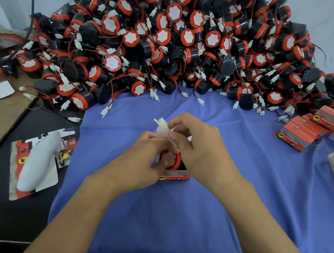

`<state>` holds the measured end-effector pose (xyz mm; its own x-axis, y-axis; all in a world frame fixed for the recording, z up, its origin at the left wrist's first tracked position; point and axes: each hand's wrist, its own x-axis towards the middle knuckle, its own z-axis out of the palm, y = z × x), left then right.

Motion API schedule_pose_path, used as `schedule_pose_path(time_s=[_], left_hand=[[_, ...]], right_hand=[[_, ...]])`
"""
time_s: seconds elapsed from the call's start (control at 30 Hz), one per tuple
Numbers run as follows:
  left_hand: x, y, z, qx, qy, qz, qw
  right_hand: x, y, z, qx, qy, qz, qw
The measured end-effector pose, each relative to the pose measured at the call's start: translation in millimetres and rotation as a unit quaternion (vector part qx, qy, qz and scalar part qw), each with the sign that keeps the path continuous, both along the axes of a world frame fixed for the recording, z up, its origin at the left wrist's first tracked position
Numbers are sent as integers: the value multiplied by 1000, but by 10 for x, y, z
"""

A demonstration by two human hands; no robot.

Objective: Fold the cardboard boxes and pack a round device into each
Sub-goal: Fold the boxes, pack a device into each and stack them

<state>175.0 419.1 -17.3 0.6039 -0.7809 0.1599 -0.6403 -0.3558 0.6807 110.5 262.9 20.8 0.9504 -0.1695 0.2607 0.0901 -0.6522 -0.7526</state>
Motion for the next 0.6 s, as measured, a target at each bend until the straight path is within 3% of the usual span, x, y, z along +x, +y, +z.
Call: schedule_pose_path(time_s=[0.17, 0.5, 0.6], left_hand=[[-17, -39, -101, 15, -92, -17, 995], [-59, -56, -231, -29, -65, 53, 996], [-83, -45, -307, -44, -92, 69, 992]], right_hand=[[16, -81, -78, -46, 42, -56, 997], [-3, -65, -335, -133, 44, -117, 983], [19, -55, -338, -162, 66, -126, 976]])
